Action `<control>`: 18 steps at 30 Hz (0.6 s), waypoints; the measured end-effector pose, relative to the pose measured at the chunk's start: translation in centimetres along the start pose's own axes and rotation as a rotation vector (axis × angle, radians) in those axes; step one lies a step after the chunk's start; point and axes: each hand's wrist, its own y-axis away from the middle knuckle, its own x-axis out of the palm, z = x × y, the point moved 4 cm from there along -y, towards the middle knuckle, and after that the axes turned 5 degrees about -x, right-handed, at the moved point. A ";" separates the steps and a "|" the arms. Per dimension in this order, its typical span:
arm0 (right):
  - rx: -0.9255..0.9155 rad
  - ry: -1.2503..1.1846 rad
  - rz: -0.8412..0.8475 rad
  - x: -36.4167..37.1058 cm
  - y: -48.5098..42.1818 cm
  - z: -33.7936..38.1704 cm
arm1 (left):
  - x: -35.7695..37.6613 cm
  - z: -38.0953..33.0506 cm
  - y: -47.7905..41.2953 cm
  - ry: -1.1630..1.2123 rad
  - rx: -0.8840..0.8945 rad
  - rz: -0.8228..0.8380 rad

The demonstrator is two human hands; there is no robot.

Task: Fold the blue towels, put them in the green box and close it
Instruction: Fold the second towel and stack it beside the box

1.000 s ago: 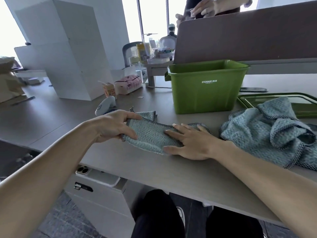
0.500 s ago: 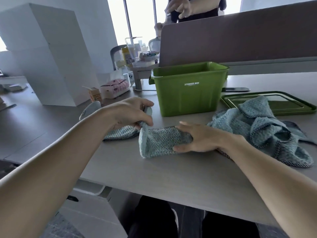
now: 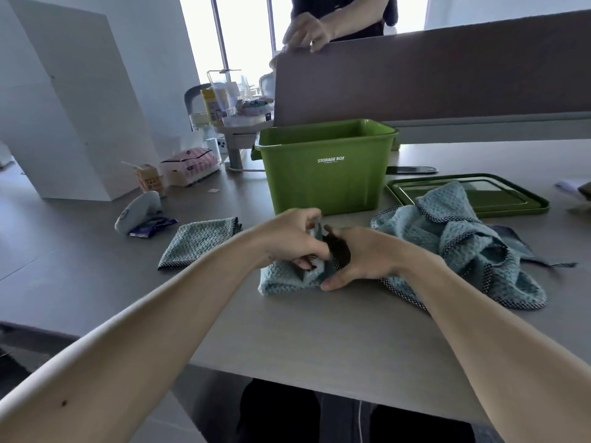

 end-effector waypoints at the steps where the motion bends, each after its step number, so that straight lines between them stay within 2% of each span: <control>1: -0.006 -0.008 -0.008 0.0 -0.1 -0.2 | 0.2 0.0 0.1 0.028 0.014 0.014; 3: -0.041 -0.038 -0.007 -0.2 0.1 -0.5 | -0.8 0.1 0.6 0.011 0.035 -0.058; 6: -0.074 -0.127 0.016 -0.4 0.4 -0.9 | -4.4 1.5 1.0 -0.121 0.044 -0.314; 9: -0.072 -0.256 -0.107 -0.9 0.2 -0.8 | -6.4 3.8 1.3 -0.275 0.016 -0.435; 11: -0.107 -0.261 -0.220 -1.1 -0.1 -0.4 | -5.9 4.5 1.6 -0.312 0.093 -0.400; 13: -0.145 -0.222 -0.240 -0.8 -0.4 0.2 | -4.5 4.6 1.8 -0.402 0.188 -0.302; 16: -0.135 -0.037 -0.063 0.7 -0.9 0.2 | -2.6 5.4 1.9 -0.711 0.165 -0.158; 18: -0.101 0.084 0.058 1.6 -0.9 0.0 | -2.5 6.4 2.0 -0.779 0.080 -0.105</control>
